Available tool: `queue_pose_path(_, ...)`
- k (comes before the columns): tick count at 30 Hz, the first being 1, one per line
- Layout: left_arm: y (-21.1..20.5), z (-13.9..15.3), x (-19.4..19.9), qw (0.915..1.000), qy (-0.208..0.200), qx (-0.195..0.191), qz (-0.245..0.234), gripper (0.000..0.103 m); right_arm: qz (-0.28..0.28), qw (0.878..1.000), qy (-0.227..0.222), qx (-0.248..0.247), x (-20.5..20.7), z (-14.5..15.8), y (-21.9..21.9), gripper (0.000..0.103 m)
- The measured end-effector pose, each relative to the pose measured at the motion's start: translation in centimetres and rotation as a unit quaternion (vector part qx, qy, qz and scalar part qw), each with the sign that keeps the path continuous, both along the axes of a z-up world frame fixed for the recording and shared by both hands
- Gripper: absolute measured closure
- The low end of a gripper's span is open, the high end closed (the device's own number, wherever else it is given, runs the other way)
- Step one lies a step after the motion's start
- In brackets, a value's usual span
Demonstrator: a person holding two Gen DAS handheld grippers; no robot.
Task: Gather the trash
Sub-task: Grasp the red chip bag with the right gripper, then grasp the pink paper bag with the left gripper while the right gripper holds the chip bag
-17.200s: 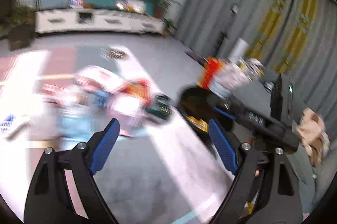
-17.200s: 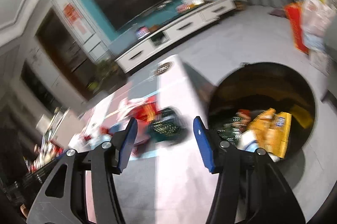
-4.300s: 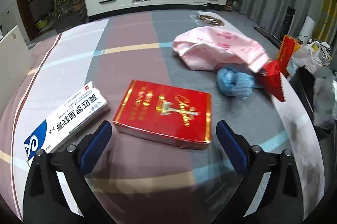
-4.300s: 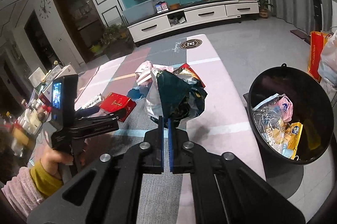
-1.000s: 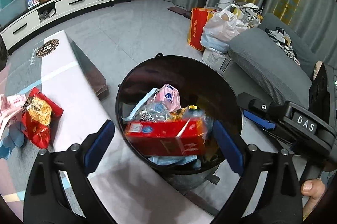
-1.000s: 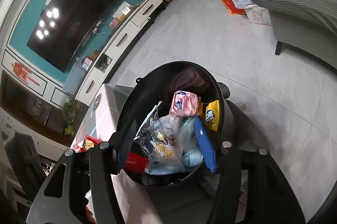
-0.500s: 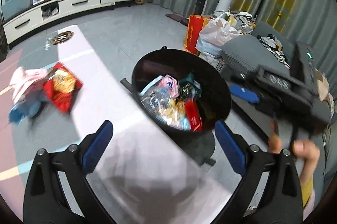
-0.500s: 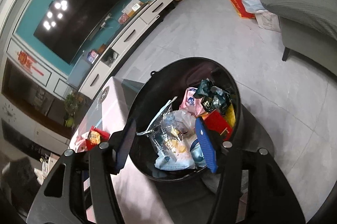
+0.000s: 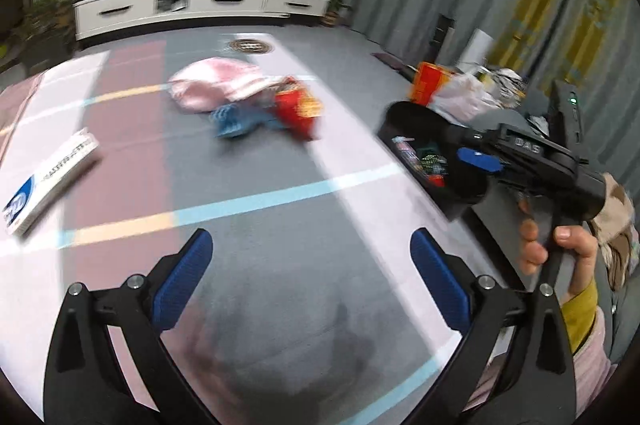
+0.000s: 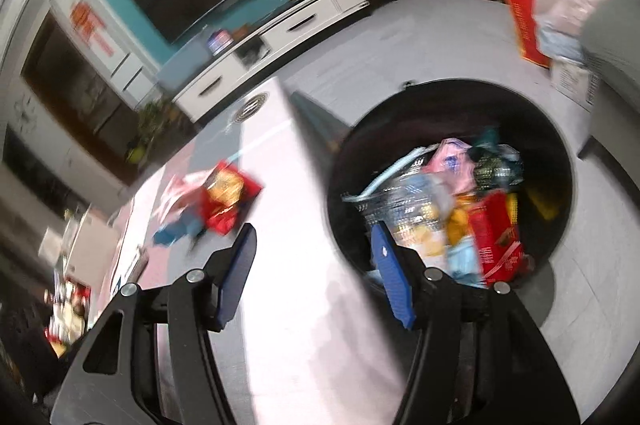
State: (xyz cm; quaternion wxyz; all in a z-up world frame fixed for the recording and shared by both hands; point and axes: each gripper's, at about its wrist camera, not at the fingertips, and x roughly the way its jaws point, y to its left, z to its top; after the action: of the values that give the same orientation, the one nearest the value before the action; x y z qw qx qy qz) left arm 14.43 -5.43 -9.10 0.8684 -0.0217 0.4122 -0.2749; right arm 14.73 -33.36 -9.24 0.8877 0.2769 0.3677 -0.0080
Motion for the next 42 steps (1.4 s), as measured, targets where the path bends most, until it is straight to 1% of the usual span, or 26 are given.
queue_pose_path(3,3.7,-0.6,0.3,0.9992,0.008,-0.008,0.039,0.004,0.025,0.999,0.007,-0.019,0.9,-0.2,2.4,0.043)
queue_pose_path(4,5.3,-1.0,0.5,0.9981,0.013,-0.02,0.057,0.004,0.036,0.999,0.009,-0.031,1.3,-0.2,3.5,0.043)
queue_pose_path(5,6.0,-1.1,0.5,0.9974,0.017,-0.027,0.065,0.004,0.045,0.998,0.011,-0.041,1.6,-0.3,4.3,0.043)
queue_pose_path(8,9.1,-1.6,1.3,0.9914,0.043,-0.066,0.104,0.004,0.072,0.994,0.014,-0.076,2.4,-0.5,7.1,0.043)
queue_pose_path(10,9.9,-1.2,1.5,0.9898,0.038,-0.072,0.117,0.004,0.085,0.991,0.014,-0.099,2.9,-0.6,8.8,0.043)
queue_pose_path(13,11.3,-0.4,1.4,0.988,0.02,-0.061,0.141,0.003,0.096,0.988,0.006,-0.118,3.4,-0.6,10.4,0.043)
queue_pose_path(15,12.1,-0.5,1.6,0.9855,0.029,-0.077,0.148,0.003,0.098,0.987,-0.001,-0.126,3.6,-0.5,11.3,0.043)
queue_pose_path(18,13.0,-1.0,1.8,0.9823,0.045,-0.089,0.158,0.003,0.1,0.985,-0.007,-0.14,4.2,-0.4,12.4,0.043)
queue_pose_path(22,14.0,-0.9,1.8,0.9801,0.048,-0.095,0.168,0.003,0.098,0.977,0.006,-0.187,6.4,-0.8,13.8,0.043)
queue_pose_path(24,14.4,-0.8,1.8,0.9791,0.047,-0.101,0.17,0.003,0.099,0.977,0.013,-0.188,7.8,-1.2,14.0,0.043)
queue_pose_path(26,14.8,-0.8,1.8,0.9774,0.048,-0.106,0.176,0.003,0.105,0.974,0.014,-0.201,8.8,-1.4,14.4,0.044)
queue_pose_path(28,14.9,-1.0,2.2,0.977,0.055,-0.111,0.174,0.003,0.11,0.969,0.022,-0.221,9.9,-1.8,14.9,0.048)
queue_pose_path(31,14.4,-1.2,2.6,0.9799,0.06,-0.1,0.162,0.003,0.121,0.967,0.025,-0.224,11.3,-2.4,15.5,0.053)
queue_pose_path(32,14.2,-1.3,2.7,0.9809,0.059,-0.094,0.159,0.003,0.123,0.966,0.024,-0.227,11.6,-2.5,15.7,0.058)
queue_pose_path(33,14.1,-1.4,2.7,0.9816,0.059,-0.092,0.157,0.003,0.125,0.964,0.025,-0.235,12.1,-2.6,15.9,0.065)
queue_pose_path(34,14.0,-1.5,2.8,0.9821,0.06,-0.09,0.154,0.003,0.126,0.962,0.026,-0.239,12.3,-2.7,16.0,0.07)
queue_pose_path(35,13.9,-1.6,2.9,0.9825,0.062,-0.091,0.151,0.003,0.128,0.961,0.028,-0.245,12.7,-2.9,16.1,0.081)
queue_pose_path(36,13.8,-1.7,2.9,0.9827,0.063,-0.091,0.148,0.003,0.126,0.96,0.031,-0.25,12.9,-3.1,16.1,0.094)
queue_pose_path(37,13.7,-1.8,3.0,0.9832,0.064,-0.091,0.145,0.003,0.123,0.96,0.031,-0.251,13.0,-3.2,16.0,0.098)
queue_pose_path(38,13.5,-1.8,3.0,0.9837,0.064,-0.089,0.143,0.003,0.119,0.962,0.026,-0.246,12.8,-3.2,15.8,0.101)
queue_pose_path(40,13.0,-2.0,3.1,0.9853,0.062,-0.081,0.137,0.003,0.113,0.965,0.017,-0.238,12.3,-2.9,15.4,0.101)
queue_pose_path(42,12.5,-2.0,3.1,0.9855,0.064,-0.088,0.13,0.003,0.109,0.968,0.009,-0.224,11.3,-2.3,14.7,0.101)
